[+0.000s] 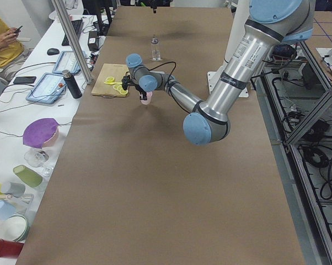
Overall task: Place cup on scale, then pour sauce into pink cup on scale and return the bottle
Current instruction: 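Carry the pink cup with the left gripper onto the scale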
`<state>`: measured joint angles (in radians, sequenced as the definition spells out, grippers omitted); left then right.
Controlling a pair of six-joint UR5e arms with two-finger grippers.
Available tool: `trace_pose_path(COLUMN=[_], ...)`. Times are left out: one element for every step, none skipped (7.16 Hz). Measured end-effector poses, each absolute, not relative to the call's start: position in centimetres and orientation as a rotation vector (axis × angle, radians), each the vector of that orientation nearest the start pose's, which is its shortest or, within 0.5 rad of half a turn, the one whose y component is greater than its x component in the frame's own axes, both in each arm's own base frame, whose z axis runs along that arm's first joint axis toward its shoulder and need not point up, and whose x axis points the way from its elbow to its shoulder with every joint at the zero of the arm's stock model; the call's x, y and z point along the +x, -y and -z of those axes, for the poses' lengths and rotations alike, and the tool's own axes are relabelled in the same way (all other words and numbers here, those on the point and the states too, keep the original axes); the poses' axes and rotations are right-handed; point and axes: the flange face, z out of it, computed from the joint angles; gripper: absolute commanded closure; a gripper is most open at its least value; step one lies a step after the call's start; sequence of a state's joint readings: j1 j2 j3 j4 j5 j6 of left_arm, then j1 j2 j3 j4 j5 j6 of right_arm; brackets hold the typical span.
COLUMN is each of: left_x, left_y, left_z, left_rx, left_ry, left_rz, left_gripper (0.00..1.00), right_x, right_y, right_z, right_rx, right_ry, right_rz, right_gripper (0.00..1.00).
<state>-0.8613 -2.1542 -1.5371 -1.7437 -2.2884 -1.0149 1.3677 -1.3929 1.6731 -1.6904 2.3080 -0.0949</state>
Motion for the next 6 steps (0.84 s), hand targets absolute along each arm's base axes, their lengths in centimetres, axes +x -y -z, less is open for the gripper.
trace_pose_path(left_x=[40.5, 40.9, 41.6, 42.9, 45.0, 47.3], left_y=[57.6, 58.1, 58.2, 57.6, 56.1, 54.2], left_z=[-27.4, -24.2, -20.9, -18.1, -15.9, -14.2], left_rx=[-0.097, -0.124, -0.153, -0.186, -0.218, -0.238], left_ry=[-0.963, -0.946, -0.928, -0.918, -0.915, -0.912], left_rz=[0.072, 0.104, 0.129, 0.153, 0.168, 0.180], left_gripper=[1.00, 1.00, 1.00, 1.00, 1.00, 1.00], right_x=[-4.8, -4.8, -4.8, -4.7, -4.7, -4.6], right_y=[56.4, 56.3, 56.2, 56.2, 56.2, 56.2], right_z=[-53.0, -53.2, -53.4, -53.4, -53.1, -52.6], right_rx=[0.112, 0.108, 0.105, 0.107, 0.115, 0.128], right_ry=[0.747, 0.747, 0.745, 0.743, 0.732, 0.718], right_rz=[0.342, 0.341, 0.339, 0.340, 0.342, 0.345], right_gripper=[0.00, 0.00, 0.00, 0.00, 0.00, 0.00])
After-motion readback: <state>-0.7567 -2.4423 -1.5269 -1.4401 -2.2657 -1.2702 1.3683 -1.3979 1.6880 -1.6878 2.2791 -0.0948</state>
